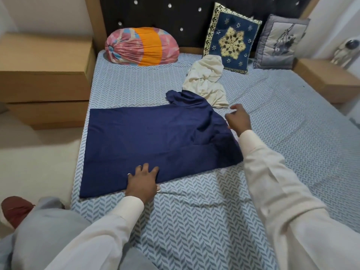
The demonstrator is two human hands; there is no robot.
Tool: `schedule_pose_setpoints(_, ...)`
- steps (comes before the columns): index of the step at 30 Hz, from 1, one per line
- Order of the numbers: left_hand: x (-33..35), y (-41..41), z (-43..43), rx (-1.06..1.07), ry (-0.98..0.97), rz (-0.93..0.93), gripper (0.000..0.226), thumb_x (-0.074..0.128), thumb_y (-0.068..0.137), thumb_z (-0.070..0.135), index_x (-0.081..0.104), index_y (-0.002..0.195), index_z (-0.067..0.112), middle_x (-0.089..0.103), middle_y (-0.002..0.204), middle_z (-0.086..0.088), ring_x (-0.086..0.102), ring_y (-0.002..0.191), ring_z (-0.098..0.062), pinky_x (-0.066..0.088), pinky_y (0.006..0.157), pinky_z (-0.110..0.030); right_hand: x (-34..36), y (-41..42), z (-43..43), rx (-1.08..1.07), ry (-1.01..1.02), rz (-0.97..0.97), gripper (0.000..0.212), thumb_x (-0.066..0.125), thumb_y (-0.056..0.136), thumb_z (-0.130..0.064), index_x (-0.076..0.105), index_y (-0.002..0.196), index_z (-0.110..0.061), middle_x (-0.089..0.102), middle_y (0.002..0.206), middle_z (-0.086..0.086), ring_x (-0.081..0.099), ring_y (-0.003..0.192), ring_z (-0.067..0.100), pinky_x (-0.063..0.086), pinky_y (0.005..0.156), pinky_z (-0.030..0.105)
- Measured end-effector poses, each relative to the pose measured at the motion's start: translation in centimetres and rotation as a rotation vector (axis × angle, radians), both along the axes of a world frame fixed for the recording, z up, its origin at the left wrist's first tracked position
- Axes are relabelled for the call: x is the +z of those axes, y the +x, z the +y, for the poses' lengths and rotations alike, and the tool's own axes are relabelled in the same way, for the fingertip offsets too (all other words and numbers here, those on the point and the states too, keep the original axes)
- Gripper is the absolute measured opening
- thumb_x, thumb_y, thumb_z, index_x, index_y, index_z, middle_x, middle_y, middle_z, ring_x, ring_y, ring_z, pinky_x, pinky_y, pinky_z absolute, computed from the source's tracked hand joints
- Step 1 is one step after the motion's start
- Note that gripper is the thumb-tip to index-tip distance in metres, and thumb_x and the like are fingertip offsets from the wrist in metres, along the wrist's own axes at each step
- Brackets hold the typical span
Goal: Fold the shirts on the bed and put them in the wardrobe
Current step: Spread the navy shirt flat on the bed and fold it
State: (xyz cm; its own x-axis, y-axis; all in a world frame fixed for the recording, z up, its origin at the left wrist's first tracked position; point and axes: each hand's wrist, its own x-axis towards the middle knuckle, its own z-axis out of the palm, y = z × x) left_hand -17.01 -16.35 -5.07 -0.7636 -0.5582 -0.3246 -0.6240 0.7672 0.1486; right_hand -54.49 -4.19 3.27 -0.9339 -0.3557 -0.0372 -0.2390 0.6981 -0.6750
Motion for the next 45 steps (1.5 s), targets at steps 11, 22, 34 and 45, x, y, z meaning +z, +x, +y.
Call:
schedule_pose_setpoints(11,-0.1,-0.1,0.0,-0.002,-0.009,-0.004,0.066,0.054,0.089,0.053,0.025,0.146,0.035,0.025,0.150,-0.004,0.025,0.137,-0.029,0.036,0.104,-0.053,-6.6,4.3,12.0,-0.035,0.204,-0.247,0.018,0.081,0.078,-0.019,0.066,0.083,-0.010,0.063,0.074,0.008,0.057,0.069,0.022,0.040,0.057,0.023)
schedule_pose_setpoints(22,0.4,2.8,-8.5,0.111,-0.241,0.151,0.023,0.054,0.090,0.021,0.062,0.112,0.016,0.061,0.109,-0.011,0.055,0.100,-0.034,0.039,0.082,-0.044,-6.5,8.1,5.4,0.092,0.198,0.130,0.027,0.057,0.083,-0.024,0.062,0.109,-0.023,0.061,0.110,0.012,0.062,0.102,0.034,0.048,0.086,0.039)
schedule_pose_setpoints(34,-1.2,7.0,-15.9,0.083,-0.332,0.039,0.017,0.060,0.091,0.021,0.058,0.103,0.009,0.056,0.095,-0.015,0.051,0.088,-0.035,0.045,0.072,-0.042,-7.9,12.6,-5.5,0.526,0.430,0.164,0.015,0.053,0.089,-0.026,0.061,0.101,-0.028,0.063,0.109,0.001,0.063,0.098,0.032,0.050,0.079,0.038)
schedule_pose_setpoints(45,-4.4,4.0,-6.9,-0.019,-0.145,0.232,0.070,0.019,0.092,0.056,0.036,0.150,0.020,0.030,0.156,-0.016,0.027,0.144,-0.039,0.021,0.114,-0.057,-11.1,7.9,3.6,0.235,0.353,0.166,0.040,0.062,0.090,-0.029,0.060,0.127,-0.013,0.056,0.119,0.023,0.051,0.108,0.044,0.038,0.098,0.044)
